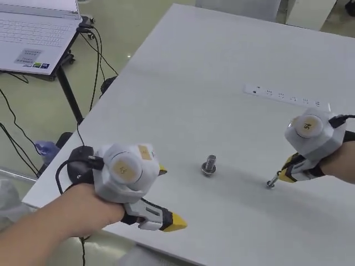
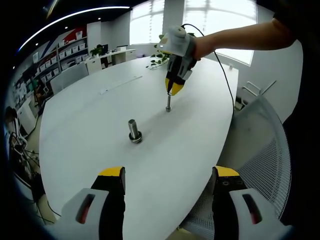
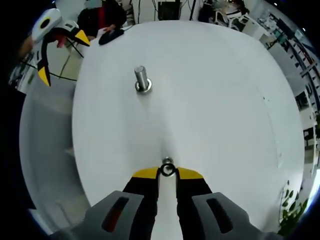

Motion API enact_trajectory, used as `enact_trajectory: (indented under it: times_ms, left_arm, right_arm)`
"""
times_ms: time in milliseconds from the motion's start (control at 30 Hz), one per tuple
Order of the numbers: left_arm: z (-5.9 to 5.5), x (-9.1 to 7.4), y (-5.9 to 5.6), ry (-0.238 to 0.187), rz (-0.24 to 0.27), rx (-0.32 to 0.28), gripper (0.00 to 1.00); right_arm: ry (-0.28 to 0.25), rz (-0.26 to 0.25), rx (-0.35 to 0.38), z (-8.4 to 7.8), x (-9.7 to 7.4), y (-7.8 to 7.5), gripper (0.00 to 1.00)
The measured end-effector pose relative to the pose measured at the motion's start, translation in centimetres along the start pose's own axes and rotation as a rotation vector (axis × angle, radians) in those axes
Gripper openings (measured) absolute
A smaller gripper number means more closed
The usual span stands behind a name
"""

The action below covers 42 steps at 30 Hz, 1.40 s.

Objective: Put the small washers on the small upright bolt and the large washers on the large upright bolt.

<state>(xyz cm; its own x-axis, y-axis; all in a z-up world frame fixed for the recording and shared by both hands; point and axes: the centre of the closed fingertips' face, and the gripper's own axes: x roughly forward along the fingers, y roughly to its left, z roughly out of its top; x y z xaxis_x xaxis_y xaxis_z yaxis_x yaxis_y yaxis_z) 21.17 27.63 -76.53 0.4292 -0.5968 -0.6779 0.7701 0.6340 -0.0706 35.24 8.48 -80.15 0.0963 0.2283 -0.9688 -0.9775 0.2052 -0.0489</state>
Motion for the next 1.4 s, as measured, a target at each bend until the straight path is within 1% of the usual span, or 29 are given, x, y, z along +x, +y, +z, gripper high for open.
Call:
enact_trajectory:
  times_ms: [300, 400, 733, 900, 1067, 1400]
  left_arm:
    - [-0.3, 0.0, 0.2, 0.004, 0.0, -0.007, 0.7]
    - [-0.5, 0.0, 0.2, 0.008, 0.0, -0.009, 0.69]
    - [-1.0, 0.1, 0.0, 0.018, -0.004, -0.018, 0.69]
    - [-1.2, 0.0, 0.1, 0.026, -0.004, -0.023, 0.69]
    - [-1.4, 0.0, 0.0, 0.031, -0.006, -0.024, 0.68]
    - [-1.7, 0.1, 0.1, 0.044, -0.006, -0.028, 0.68]
  right_arm:
    - [0.018, 0.003, -0.012, -0.2, 0.7, -0.3, 0.13]
    - [0.022, 0.008, -0.011, -0.2, 1.0, -0.4, 0.13]
    - [0.042, 0.017, -0.006, -1.0, 2.2, -0.4, 0.13]
    - [0.042, 0.024, -0.006, -1.1, 2.9, -0.5, 0.13]
    - [0.056, 0.027, -0.014, -1.2, 3.5, -0.6, 0.13]
    - [0.064, 0.036, -0.018, -1.3, 4.6, -0.3, 0.13]
